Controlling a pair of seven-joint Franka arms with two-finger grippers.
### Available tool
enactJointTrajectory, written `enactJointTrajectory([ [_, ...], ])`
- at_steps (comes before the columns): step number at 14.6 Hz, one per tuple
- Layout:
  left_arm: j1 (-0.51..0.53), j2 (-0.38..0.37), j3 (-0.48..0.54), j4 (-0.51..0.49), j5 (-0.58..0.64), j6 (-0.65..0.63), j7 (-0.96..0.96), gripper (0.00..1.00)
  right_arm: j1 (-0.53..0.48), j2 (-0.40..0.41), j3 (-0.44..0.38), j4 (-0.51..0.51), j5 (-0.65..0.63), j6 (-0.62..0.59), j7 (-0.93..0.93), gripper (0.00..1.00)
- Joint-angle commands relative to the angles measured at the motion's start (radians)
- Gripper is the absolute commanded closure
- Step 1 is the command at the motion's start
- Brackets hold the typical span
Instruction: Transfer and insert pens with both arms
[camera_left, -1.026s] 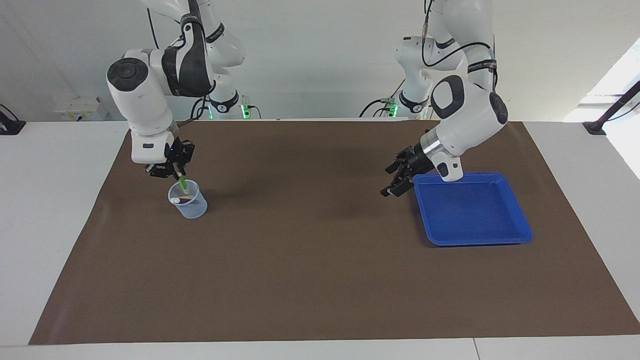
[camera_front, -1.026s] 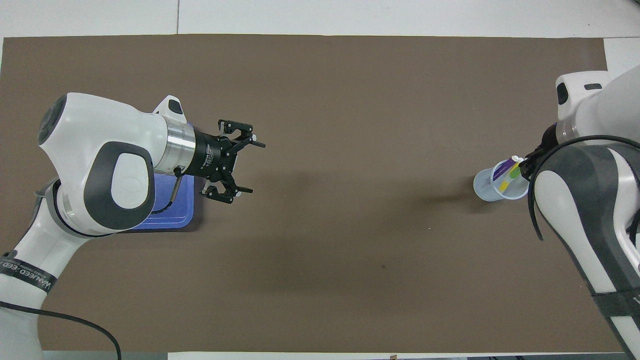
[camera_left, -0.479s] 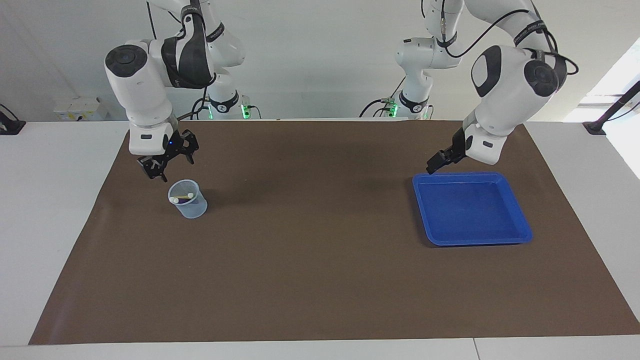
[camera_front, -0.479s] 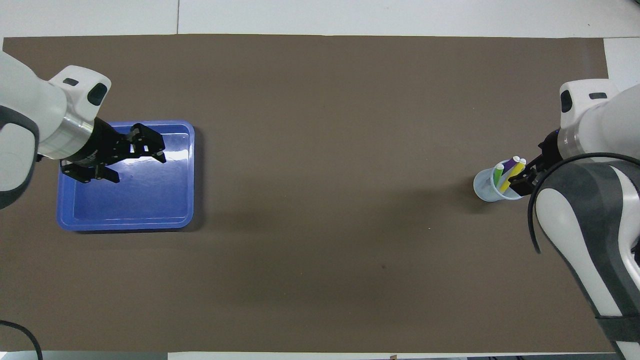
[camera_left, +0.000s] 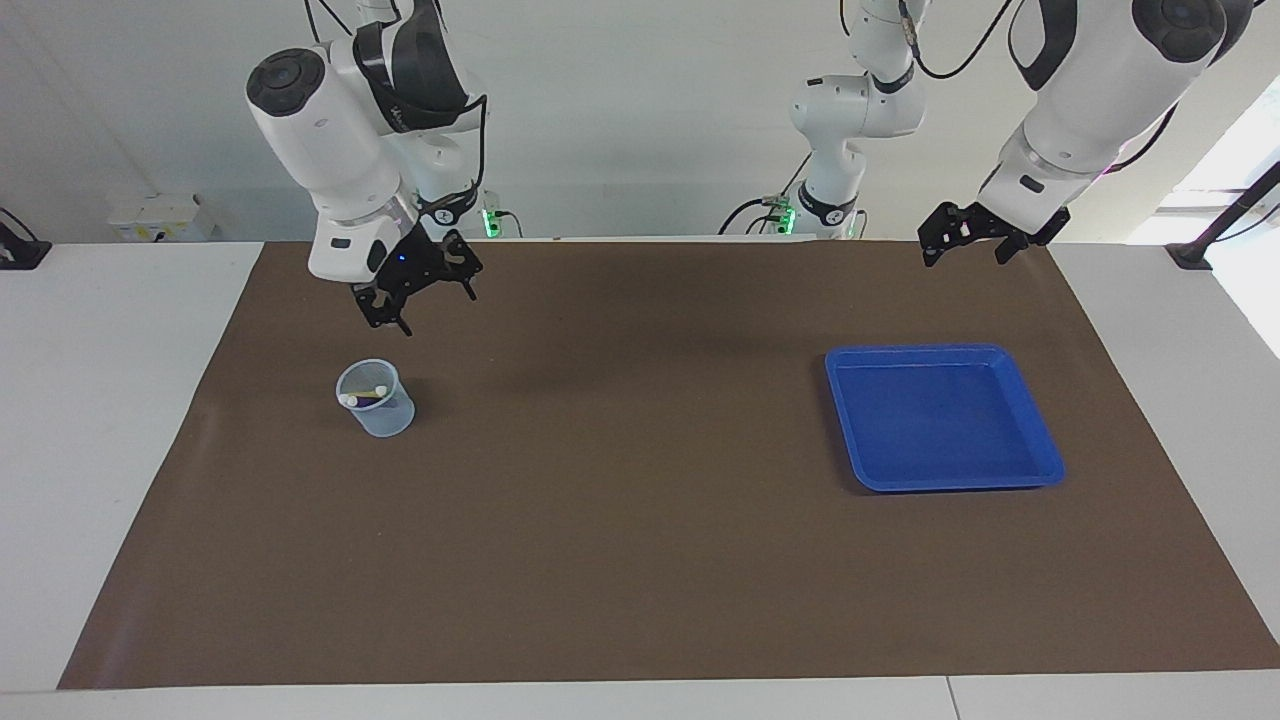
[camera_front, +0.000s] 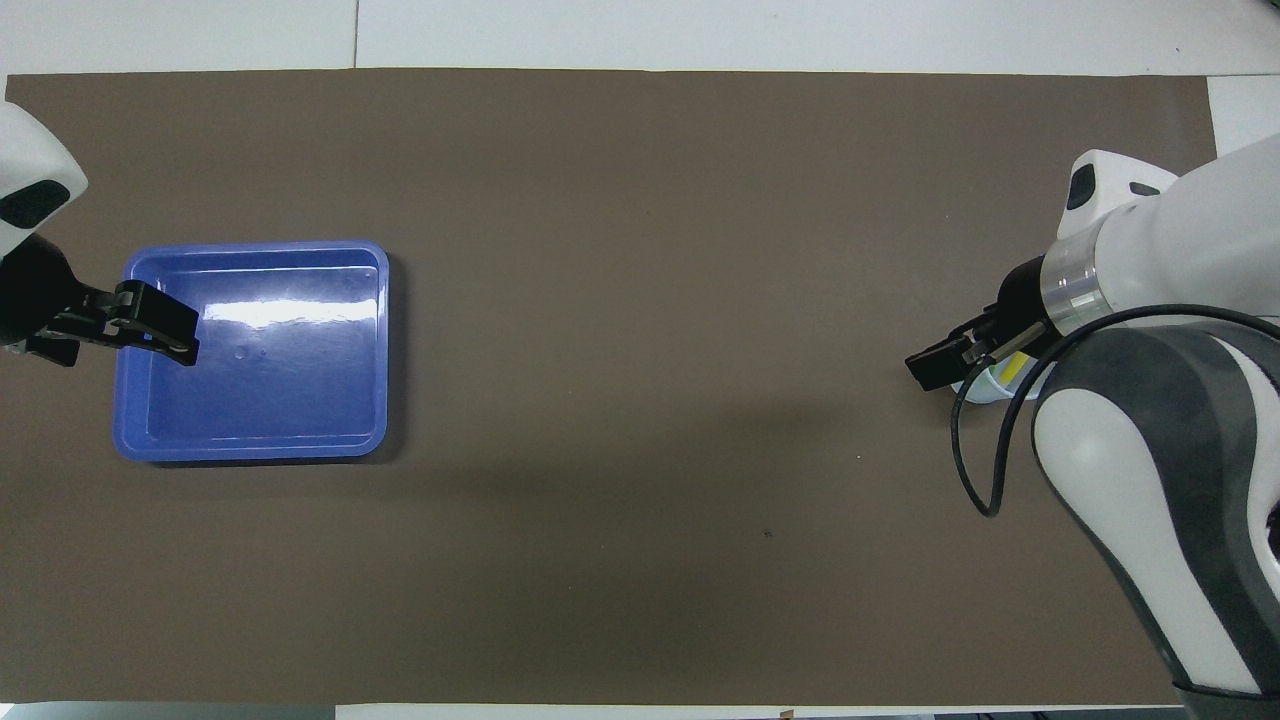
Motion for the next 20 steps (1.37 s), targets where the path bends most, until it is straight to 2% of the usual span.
enactJointTrajectory([
  [1,0.006,-0.064,0.0,-0.101,0.021,0.015,0.065,0.0,-0.046,-0.006,-0.015,0.033,-0.019,-0.064,0.011,0.0],
  [4,0.035,-0.079,-0.003,-0.168,-0.002,0.15,-0.024,0.0,-0.091,0.0,-0.013,0.137,-0.169,-0.213,0.027,0.0],
  [8,0.031,-0.05,0.0,-0.168,-0.028,0.25,-0.046,0.0,-0.169,-0.017,-0.013,0.114,-0.209,-0.223,0.093,0.0],
  [10,0.029,-0.042,-0.003,-0.139,-0.03,0.235,-0.049,0.0,-0.178,-0.012,-0.012,0.106,-0.197,-0.22,0.095,0.0],
  [12,0.028,-0.015,-0.01,-0.082,-0.033,0.172,-0.056,0.0,-0.168,0.001,-0.015,0.151,-0.198,-0.236,0.095,0.0],
  [13,0.032,-0.01,-0.011,-0.067,-0.036,0.152,-0.058,0.0,-0.15,-0.024,-0.029,0.139,-0.197,-0.238,0.095,0.0],
  [15,0.035,-0.013,-0.01,-0.074,-0.065,0.158,-0.059,0.0,-0.032,-0.035,-0.155,0.134,-0.192,-0.27,0.096,0.0],
  [16,0.035,-0.013,-0.01,-0.076,-0.064,0.158,-0.059,0.0,-0.018,-0.043,-0.168,0.132,-0.177,-0.284,0.104,0.0],
  [18,0.035,-0.015,-0.008,-0.076,-0.062,0.155,-0.059,0.0,-0.014,-0.075,-0.164,0.126,-0.169,-0.272,0.135,0.0],
  [20,0.032,-0.015,-0.005,-0.076,-0.061,0.153,-0.059,0.0,-0.017,-0.072,-0.158,0.131,-0.169,-0.246,0.147,0.0],
])
